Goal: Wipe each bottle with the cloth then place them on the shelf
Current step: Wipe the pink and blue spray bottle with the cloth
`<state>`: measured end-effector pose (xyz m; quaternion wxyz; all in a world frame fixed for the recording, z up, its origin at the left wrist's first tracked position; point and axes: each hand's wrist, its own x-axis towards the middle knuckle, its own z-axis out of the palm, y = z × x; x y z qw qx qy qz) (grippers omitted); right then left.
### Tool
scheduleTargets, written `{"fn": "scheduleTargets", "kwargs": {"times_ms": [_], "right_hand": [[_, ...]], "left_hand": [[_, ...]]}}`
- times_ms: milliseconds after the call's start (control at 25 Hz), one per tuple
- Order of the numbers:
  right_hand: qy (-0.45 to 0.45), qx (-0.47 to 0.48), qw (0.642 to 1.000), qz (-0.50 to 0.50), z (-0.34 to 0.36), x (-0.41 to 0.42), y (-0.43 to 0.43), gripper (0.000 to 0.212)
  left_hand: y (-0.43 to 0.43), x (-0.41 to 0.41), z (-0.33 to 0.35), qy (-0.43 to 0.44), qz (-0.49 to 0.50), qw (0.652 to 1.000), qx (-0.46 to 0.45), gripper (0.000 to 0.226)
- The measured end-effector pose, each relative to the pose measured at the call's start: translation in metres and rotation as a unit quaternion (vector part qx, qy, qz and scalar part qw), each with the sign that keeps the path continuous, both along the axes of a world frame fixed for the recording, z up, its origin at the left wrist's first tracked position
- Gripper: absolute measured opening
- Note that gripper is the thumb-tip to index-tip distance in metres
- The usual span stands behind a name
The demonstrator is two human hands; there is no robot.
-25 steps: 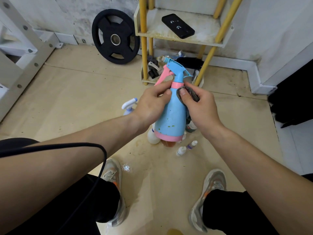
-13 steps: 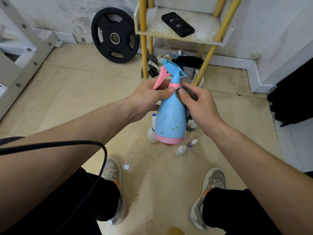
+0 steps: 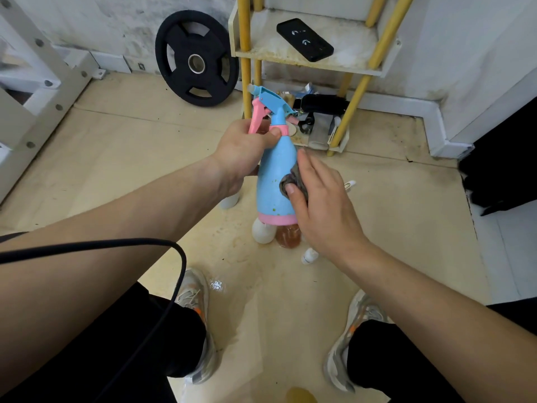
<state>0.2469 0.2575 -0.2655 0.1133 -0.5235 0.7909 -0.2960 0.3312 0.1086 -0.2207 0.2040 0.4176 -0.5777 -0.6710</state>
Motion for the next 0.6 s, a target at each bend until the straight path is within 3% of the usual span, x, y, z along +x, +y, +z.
{"fn": "scheduleTargets", "kwargs": {"times_ms": [240,400,600], "right_hand": [[0.082,-0.016,0.996,0.002,-0.016,0.011,0.014,0.060],[0.077,-0.043,0.996,-0.013,-0.005,0.005,0.000,0.055],[0.030,-0.031,0.999,-0.019,0.011,-0.011,-0.022,0.051]], "left_hand": [[-0.012,-0.001,0.002,0.002,0.125,0.992,0.025,0.006],[0.003,-0.007,-0.006,-0.017,0.093,0.995,0.021,0.014],[0.031,-0.014,-0.013,-0.006,0.039,0.999,0.002,0.008]]}}
